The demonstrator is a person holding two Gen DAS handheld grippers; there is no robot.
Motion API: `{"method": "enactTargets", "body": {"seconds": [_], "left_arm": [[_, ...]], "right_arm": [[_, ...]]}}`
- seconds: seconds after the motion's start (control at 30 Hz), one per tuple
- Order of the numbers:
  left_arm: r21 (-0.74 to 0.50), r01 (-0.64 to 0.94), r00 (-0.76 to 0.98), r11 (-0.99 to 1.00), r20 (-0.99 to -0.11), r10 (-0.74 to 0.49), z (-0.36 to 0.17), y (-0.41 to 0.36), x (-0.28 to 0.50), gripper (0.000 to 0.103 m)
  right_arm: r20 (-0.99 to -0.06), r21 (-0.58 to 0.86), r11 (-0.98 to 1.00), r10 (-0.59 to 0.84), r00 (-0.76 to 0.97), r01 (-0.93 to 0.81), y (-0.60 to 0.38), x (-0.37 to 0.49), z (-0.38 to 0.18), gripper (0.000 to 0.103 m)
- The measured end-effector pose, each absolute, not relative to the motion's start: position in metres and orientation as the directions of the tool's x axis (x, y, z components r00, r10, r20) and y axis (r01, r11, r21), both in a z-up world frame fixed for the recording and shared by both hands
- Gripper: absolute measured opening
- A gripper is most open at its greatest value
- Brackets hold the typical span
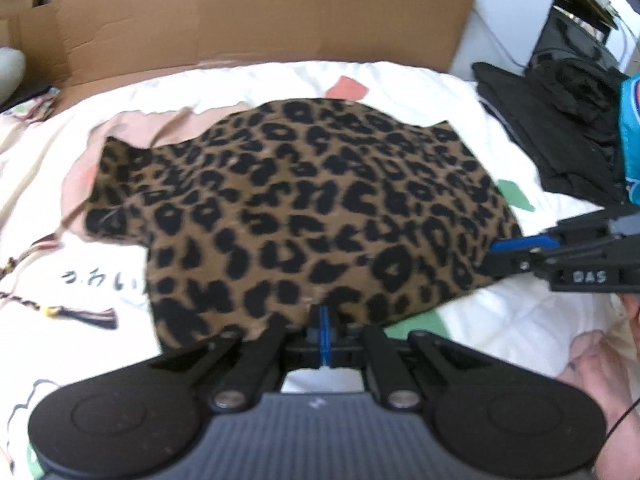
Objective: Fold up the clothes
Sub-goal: 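Open both tools and release the folded leopard-print pants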
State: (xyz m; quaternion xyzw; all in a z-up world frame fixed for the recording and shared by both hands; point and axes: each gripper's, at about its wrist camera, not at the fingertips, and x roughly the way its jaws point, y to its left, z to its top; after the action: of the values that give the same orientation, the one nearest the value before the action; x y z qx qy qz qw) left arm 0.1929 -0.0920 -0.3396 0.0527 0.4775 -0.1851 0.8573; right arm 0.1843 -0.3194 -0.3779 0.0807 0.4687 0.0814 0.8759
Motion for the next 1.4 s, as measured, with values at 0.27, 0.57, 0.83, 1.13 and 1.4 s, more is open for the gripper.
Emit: {"method": "enactTargets", "body": {"seconds": [0.27, 0.57, 0.83, 1.13, 1.4], "left_arm": [[-0.059, 0.321, 0.49, 0.945, -0.844, -0.219, -0.348, -0.061, 0.188, 0.003], [-0.026, 0.206, 0.479, 0.978, -0.869, -0.124, -0.348, -0.028, 0.18, 0.005], [-0.016, 0.152, 0.49, 0.988, -0.867, -0.089, -0.332, -0.01, 0.18, 0.014], [-0.071, 0.13, 0.478, 0.989, -0.869, -0.125, -0.328, -0.007, 0.178, 0.049], [-0.109, 0.125, 0.469, 0.986, -0.869, -0.156, -0.338, -0.014, 0.187, 0.049]], "right_arm": [[-0.811, 0.21, 0.976, 0.21, 0.546, -0.063, -0.323, 0.182, -0.377, 0.022], [-0.821, 0.221, 0.975, 0.182, 0.542, 0.007, -0.339, 0.173, -0.376, 0.022], [-0.836, 0.255, 0.959, 0.153, 0.526, 0.126, -0.362, 0.156, -0.378, 0.023], [-0.79, 0.501, 0.824, 0.309, 0.53, 0.265, -0.387, 0.153, -0.388, 0.044], [-0.743, 0.63, 0.683, 0.391, 0.544, 0.369, -0.398, 0.158, -0.407, 0.042]]}}
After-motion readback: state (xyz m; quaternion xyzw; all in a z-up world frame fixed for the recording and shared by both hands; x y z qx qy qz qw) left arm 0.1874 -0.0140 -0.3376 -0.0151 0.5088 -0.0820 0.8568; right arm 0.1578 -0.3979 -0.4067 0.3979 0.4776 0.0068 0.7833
